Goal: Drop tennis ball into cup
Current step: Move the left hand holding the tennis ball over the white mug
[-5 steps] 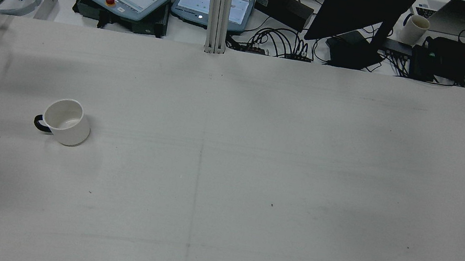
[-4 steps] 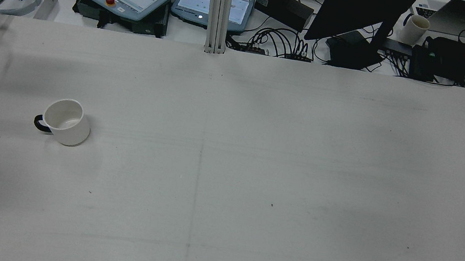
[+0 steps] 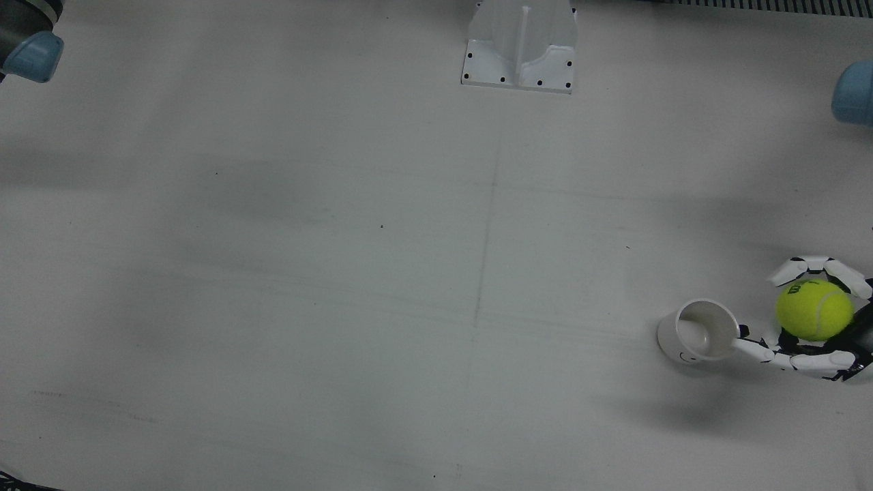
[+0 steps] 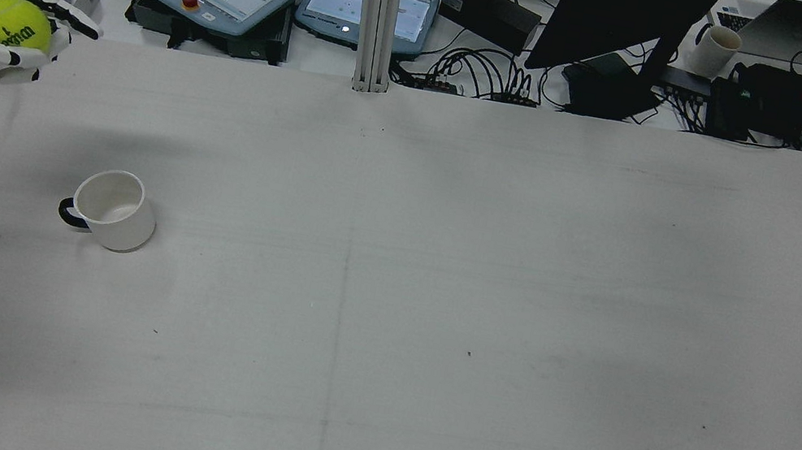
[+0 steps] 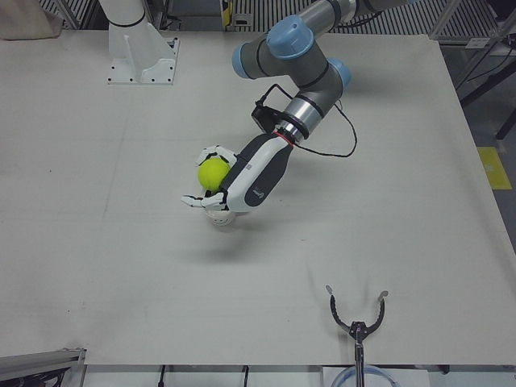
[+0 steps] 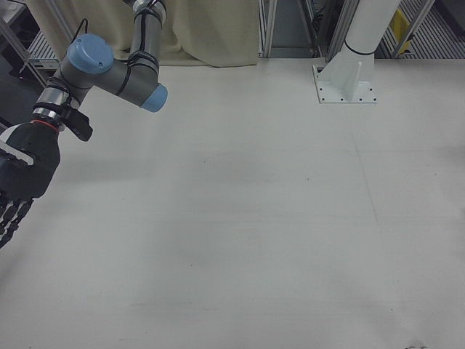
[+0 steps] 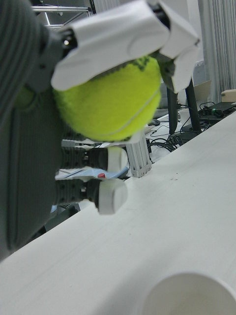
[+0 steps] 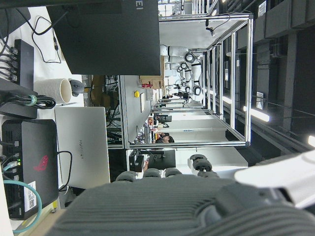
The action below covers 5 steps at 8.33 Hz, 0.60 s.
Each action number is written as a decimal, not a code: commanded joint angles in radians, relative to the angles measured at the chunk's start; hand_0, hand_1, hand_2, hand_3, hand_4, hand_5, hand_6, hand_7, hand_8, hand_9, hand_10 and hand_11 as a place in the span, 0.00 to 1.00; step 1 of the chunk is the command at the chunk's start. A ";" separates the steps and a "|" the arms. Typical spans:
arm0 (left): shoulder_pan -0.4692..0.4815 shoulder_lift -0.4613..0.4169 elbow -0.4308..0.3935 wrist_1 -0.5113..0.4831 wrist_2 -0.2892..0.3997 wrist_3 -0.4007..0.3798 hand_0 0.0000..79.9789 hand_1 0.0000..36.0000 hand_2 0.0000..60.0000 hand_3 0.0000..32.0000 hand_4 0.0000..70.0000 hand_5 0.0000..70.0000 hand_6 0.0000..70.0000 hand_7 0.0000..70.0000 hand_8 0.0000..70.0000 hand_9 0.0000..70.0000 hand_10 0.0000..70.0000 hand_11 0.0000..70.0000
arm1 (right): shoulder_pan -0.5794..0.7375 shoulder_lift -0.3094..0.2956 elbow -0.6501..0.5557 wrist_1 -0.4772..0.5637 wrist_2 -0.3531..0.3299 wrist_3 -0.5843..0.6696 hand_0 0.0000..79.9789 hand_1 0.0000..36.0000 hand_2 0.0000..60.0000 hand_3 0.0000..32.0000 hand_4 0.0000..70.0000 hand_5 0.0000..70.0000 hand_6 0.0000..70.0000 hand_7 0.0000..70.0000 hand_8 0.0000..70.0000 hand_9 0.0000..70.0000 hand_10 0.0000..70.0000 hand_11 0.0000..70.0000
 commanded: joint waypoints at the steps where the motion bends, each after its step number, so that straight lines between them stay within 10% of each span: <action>1: 0.054 0.012 0.023 -0.020 -0.032 0.014 0.53 0.30 0.83 0.00 0.62 0.27 1.00 1.00 0.81 1.00 0.86 1.00 | 0.000 0.000 0.000 0.000 0.000 0.000 0.00 0.00 0.00 0.00 0.00 0.00 0.00 0.00 0.00 0.00 0.00 0.00; 2: 0.055 0.016 0.035 -0.038 -0.036 0.016 0.43 0.22 0.84 0.00 0.58 0.24 0.94 1.00 0.78 1.00 0.80 1.00 | 0.000 0.000 0.000 0.000 0.000 0.000 0.00 0.00 0.00 0.00 0.00 0.00 0.00 0.00 0.00 0.00 0.00 0.00; 3: 0.055 0.033 0.033 -0.070 -0.036 0.014 0.10 0.16 0.92 0.00 0.51 0.17 0.79 1.00 0.67 0.98 0.63 0.87 | 0.000 0.000 0.001 0.000 0.000 0.000 0.00 0.00 0.00 0.00 0.00 0.00 0.00 0.00 0.00 0.00 0.00 0.00; 4: 0.055 0.041 0.033 -0.102 -0.035 0.007 0.33 0.07 0.17 0.00 0.33 0.06 0.37 0.77 0.26 0.45 0.21 0.31 | 0.000 0.000 0.001 0.000 0.000 0.000 0.00 0.00 0.00 0.00 0.00 0.00 0.00 0.00 0.00 0.00 0.00 0.00; 5: 0.055 0.041 0.032 -0.110 -0.035 0.003 0.49 0.21 0.02 0.00 0.17 0.00 0.03 0.24 0.00 0.03 0.00 0.00 | 0.000 0.000 0.001 0.000 0.000 0.000 0.00 0.00 0.00 0.00 0.00 0.00 0.00 0.00 0.00 0.00 0.00 0.00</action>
